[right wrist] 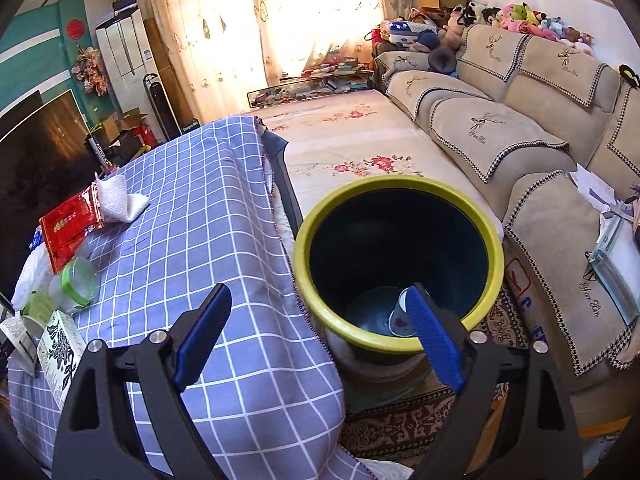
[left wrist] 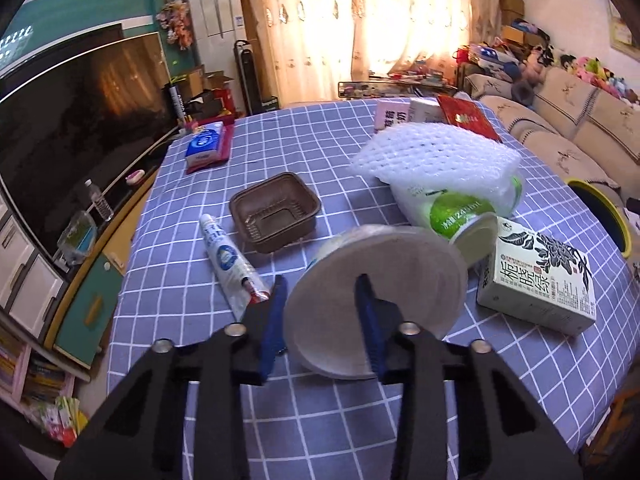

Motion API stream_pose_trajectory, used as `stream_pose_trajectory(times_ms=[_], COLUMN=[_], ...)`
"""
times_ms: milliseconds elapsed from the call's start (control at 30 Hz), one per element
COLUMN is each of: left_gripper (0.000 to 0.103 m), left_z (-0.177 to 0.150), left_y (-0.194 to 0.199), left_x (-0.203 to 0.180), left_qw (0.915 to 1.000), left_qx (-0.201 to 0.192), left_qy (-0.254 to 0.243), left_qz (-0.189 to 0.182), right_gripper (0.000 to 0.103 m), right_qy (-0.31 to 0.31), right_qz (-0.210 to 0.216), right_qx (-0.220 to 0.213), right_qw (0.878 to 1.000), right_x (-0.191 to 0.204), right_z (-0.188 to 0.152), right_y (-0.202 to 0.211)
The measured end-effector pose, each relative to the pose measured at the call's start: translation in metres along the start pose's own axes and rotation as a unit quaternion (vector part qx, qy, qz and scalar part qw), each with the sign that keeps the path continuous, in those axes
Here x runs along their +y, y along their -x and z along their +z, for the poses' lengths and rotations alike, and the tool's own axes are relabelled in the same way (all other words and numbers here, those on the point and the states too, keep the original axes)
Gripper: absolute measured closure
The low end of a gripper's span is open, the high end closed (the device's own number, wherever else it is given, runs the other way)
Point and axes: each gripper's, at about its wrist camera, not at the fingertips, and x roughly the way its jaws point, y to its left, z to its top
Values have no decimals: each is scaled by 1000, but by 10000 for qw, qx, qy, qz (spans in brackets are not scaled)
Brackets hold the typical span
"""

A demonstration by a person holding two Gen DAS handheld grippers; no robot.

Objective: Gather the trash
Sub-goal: 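Grasp the round plastic lid with the left gripper, then carry the round lid over the yellow bin and open the left gripper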

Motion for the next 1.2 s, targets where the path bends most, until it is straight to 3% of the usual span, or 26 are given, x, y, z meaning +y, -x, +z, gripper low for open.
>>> stream_pose_trajectory(times_ms=[33, 133, 500, 767, 933, 1067, 1200], left_gripper=[86, 97, 97, 97, 97, 97, 97], left_z=[0, 0, 3, 29, 60, 87, 107], left_y=[-2, -7, 15, 75, 83, 73, 45], left_x=[0, -2, -10, -58, -122, -202, -279], left_qw=[10000, 9998, 9996, 9945, 9817, 9630, 9488], left_qx=[17, 76, -217, -689, -856, -887, -696], left_qy=[-5, 24, 74, -358, -888, -1436, -1773], left_qz=[-55, -168, -151, -703, -1448, -2102, -2518], right_gripper=[19, 19, 19, 19, 19, 19, 19], right_qy=[13, 23, -54, -287, -516, -744, -962], right_qz=[16, 47, 104, -21, -177, -379, -538], right_qx=[18, 48, 9, -113, -222, -301, -369], right_qw=[10000, 10000, 9999, 9995, 9983, 9961, 9932], right_x=[1, 2, -6, -33, -60, -88, -115], right_z=[-1, -5, -7, -6, -6, -10, -13], right_y=[-1, -1, 7, 17, 25, 32, 39])
